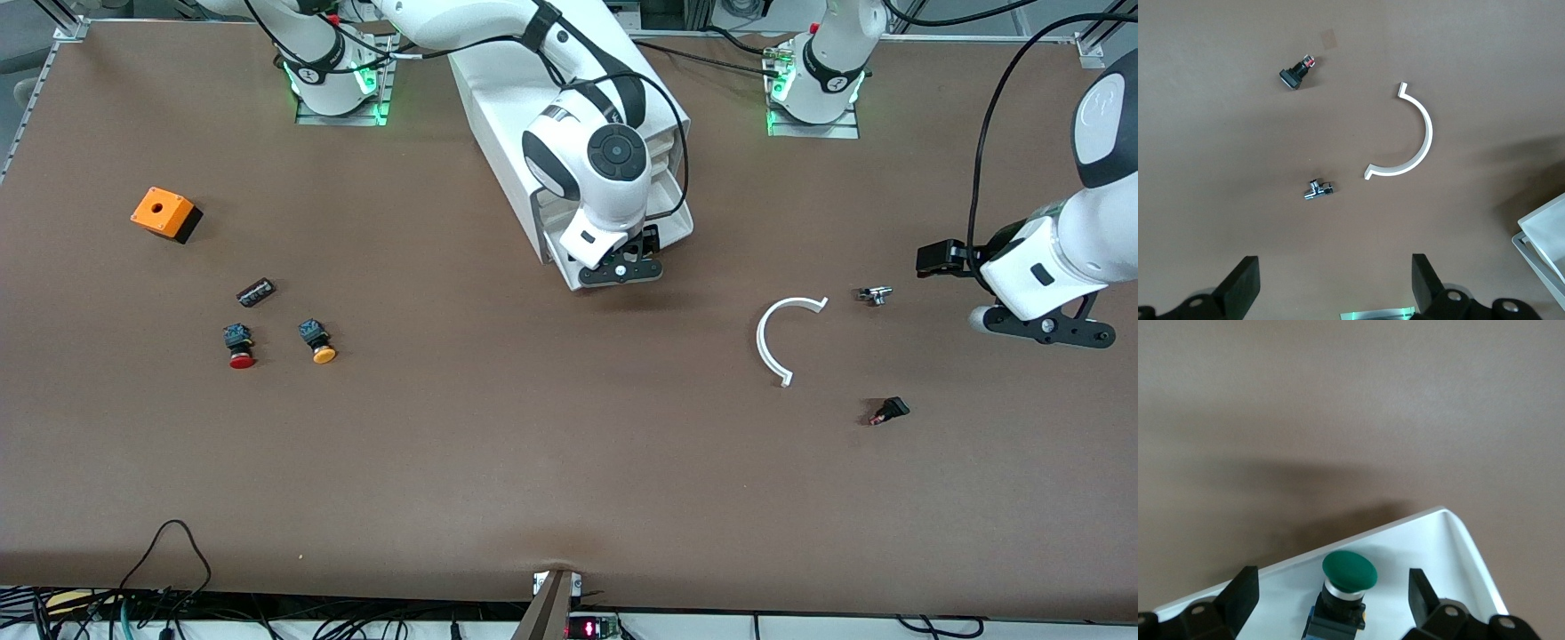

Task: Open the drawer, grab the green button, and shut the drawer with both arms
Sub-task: 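Grasp the green button in the drawer with the right gripper and lift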

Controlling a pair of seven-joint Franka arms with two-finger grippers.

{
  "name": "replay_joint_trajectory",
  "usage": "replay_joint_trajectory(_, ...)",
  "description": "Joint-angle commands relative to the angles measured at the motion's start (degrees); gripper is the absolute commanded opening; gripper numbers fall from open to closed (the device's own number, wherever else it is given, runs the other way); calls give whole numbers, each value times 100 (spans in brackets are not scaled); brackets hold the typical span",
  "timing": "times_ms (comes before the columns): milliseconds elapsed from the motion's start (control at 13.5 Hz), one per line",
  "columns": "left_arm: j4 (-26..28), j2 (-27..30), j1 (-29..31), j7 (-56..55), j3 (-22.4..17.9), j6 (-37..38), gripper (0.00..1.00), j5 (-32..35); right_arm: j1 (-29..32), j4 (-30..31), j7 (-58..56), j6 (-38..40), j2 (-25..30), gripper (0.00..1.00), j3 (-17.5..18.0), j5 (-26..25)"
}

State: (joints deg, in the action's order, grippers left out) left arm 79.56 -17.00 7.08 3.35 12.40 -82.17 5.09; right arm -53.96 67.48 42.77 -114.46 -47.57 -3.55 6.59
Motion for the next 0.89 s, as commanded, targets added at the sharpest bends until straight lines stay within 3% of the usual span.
replay_joint_trajectory(0,208,3,-75,-377,34,61,100,203,-106,46,161,3,-50,99,-50,-52)
replay_joint_trajectory(148,357,21,-75,-1516,165,78,100,168,-159,98,109,-6,-94,99,-50,-70)
replay_joint_trajectory(370,621,3,-75,-1881,281,61,100,132,-220,134,100,-6,-138,92,-49,-70)
replay_joint_trajectory(591,666,-23,-215,-2845,368,69,100,62,-220,134,39,-6,-130,52,-58,-70)
replay_joint_trajectory(813,666,-145,-356,-3112,456,61,100,27,-220,125,-5,3,-121,13,-58,-61)
